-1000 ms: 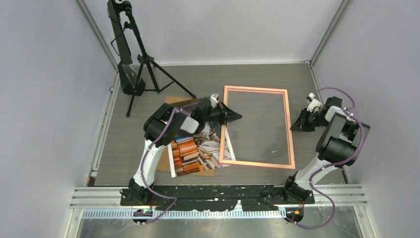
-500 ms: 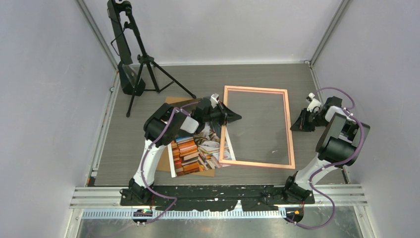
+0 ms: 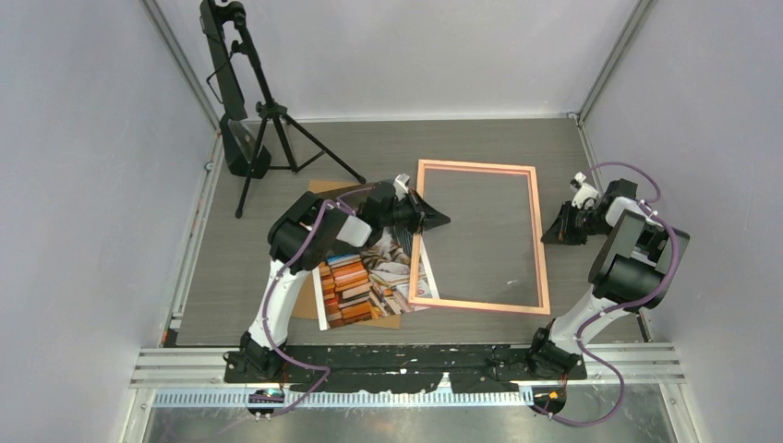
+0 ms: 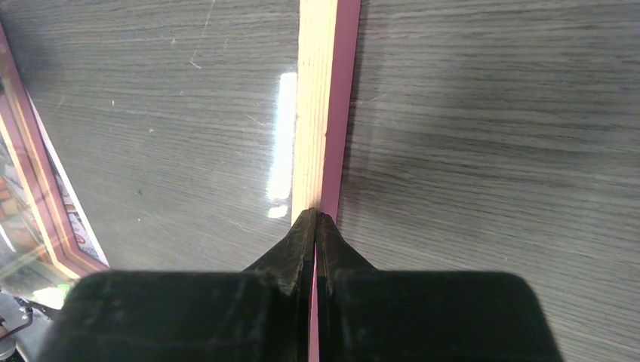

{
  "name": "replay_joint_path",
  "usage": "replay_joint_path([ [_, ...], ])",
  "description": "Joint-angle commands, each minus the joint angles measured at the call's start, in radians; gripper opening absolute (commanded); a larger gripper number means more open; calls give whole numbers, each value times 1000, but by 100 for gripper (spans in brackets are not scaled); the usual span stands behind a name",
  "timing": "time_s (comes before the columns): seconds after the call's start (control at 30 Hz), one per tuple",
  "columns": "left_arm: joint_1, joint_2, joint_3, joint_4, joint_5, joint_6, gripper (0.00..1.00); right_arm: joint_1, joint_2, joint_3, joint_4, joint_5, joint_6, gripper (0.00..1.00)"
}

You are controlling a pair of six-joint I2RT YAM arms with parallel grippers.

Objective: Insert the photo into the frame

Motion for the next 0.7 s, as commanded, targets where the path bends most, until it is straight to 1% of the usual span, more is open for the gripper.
replay_joint_path([
  [0.0, -13, -13, 42, -3, 26, 48, 0, 27, -1, 4, -21, 26, -26, 5],
  [0.5, -12, 0, 53, -19, 23, 63, 0, 36, -3, 4, -22, 35, -29, 6],
  [0.67, -13, 2, 58, -41, 22, 75, 0, 40, -10, 6, -21, 42, -31, 7],
])
